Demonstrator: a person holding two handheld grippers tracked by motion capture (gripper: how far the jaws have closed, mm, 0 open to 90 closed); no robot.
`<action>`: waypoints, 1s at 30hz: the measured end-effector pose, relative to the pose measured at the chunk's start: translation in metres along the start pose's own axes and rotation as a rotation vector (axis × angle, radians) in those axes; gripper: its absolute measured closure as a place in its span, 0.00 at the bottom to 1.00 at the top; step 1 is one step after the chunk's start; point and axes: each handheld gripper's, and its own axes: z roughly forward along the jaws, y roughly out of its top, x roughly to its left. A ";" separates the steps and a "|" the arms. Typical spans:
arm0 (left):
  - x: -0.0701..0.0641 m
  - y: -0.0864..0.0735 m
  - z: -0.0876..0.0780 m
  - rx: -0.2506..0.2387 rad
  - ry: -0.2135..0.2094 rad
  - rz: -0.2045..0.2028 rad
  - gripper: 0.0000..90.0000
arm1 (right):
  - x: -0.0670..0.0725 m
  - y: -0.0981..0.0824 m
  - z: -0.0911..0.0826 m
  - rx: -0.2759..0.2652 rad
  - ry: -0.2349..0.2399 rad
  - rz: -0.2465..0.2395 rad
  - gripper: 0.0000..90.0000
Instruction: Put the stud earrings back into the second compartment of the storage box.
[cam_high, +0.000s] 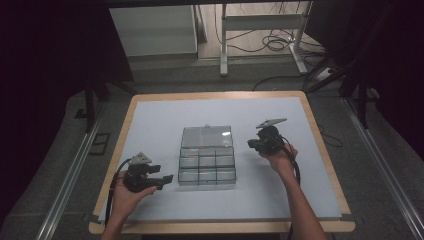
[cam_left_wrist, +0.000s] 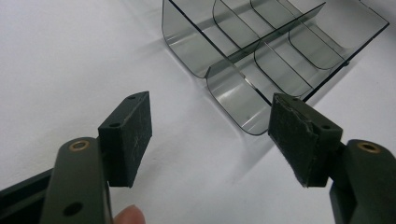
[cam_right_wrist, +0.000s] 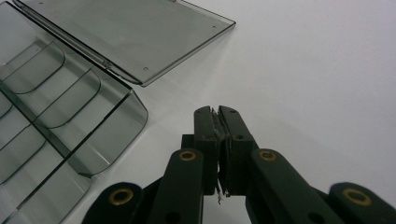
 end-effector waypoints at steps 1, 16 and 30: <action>0.000 0.000 0.000 0.000 0.000 0.000 0.35 | 0.000 0.000 0.000 -0.002 0.003 0.000 0.95; 0.002 0.000 -0.001 -0.003 0.001 -0.005 0.34 | 0.006 0.003 -0.004 -0.025 0.031 -0.010 0.95; 0.003 0.000 -0.002 -0.008 0.007 -0.006 0.34 | 0.021 0.011 -0.005 -0.041 0.062 -0.058 0.95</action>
